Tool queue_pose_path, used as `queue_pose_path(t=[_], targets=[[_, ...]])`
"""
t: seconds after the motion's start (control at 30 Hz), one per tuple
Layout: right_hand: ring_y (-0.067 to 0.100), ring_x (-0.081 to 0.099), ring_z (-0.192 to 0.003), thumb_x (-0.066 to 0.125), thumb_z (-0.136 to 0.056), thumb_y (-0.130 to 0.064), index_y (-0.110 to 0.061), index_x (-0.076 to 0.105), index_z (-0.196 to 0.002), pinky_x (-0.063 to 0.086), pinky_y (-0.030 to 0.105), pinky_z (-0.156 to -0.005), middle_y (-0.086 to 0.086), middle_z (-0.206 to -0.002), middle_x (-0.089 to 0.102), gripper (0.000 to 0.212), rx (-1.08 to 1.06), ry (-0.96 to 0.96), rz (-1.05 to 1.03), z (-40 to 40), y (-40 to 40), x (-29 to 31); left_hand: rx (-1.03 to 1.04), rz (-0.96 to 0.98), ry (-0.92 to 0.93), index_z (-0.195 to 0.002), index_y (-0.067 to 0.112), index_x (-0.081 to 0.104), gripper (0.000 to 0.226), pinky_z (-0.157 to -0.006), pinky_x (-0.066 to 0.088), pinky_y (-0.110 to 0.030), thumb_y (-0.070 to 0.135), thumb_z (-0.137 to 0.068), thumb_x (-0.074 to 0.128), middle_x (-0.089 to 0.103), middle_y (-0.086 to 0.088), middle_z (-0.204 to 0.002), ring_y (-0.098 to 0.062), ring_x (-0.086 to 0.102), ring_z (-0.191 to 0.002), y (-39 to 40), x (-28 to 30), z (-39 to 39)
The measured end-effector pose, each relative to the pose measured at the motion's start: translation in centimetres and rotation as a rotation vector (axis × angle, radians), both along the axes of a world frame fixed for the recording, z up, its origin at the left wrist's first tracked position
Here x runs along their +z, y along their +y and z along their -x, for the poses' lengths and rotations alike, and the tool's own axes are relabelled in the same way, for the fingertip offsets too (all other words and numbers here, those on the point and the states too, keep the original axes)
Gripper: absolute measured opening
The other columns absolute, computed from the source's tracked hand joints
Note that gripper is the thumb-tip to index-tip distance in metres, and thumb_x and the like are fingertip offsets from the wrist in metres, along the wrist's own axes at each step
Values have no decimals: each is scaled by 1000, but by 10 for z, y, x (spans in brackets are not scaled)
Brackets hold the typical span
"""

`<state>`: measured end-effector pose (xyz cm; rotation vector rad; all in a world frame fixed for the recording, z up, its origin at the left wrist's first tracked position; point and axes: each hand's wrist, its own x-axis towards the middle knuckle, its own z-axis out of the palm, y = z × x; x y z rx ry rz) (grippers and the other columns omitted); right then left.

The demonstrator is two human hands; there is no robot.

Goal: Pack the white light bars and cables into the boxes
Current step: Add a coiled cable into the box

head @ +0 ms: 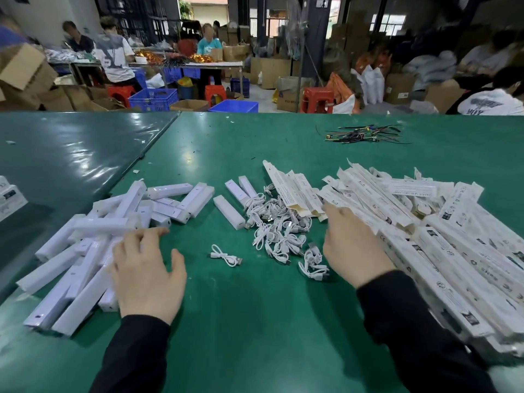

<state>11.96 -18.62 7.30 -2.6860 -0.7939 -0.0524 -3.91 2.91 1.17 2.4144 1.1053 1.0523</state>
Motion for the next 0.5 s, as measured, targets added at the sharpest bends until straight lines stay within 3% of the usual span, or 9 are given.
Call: queue_pose_path(t=[0.07,0.13,0.27,0.37,0.5], targets=[[25,55,-105,49,-94,-3,-7,44,-129,49,34,-91,15,-128,49,36,-80,24,195,-19,19,-13,-41,-27,-52,-110,3,61,28,-91,38,-53,2,-82,65,57,-19,-110,-37,43,-108,-4,1,-2],[31,54,-112,51,-95,-10,-7,43,-128,47,40,-93,16,-127,51,35,-119,-24,261,-36,34,-25,-79,-65,-103,-106,3,62,23,-89,40,-53,4,-84,60,59,-16,-106,-36,45,-104,-7,1,-3],[29,56,-105,38,-102,-28,-8,46,-128,48,43,-90,14,-118,58,34,-111,-166,27,-64,62,-34,-166,-128,-166,-100,2,63,25,-83,42,-49,10,-79,52,61,-13,-98,-35,51,-97,-12,2,-4],[30,61,-100,43,-101,-44,-8,50,-128,52,40,-85,12,-111,65,46,-65,-8,-20,-78,79,-31,-190,-180,-199,-99,2,63,24,-83,42,-46,9,-80,52,62,-12,-96,-32,50,-95,-11,0,-6],[29,60,-82,52,-97,-44,-11,63,-96,53,35,-75,11,-97,70,35,-87,-35,9,-82,85,-32,-212,-180,-232,-101,1,63,26,-85,42,-40,13,-81,49,63,-11,-96,-31,53,-95,-13,-2,-5]])
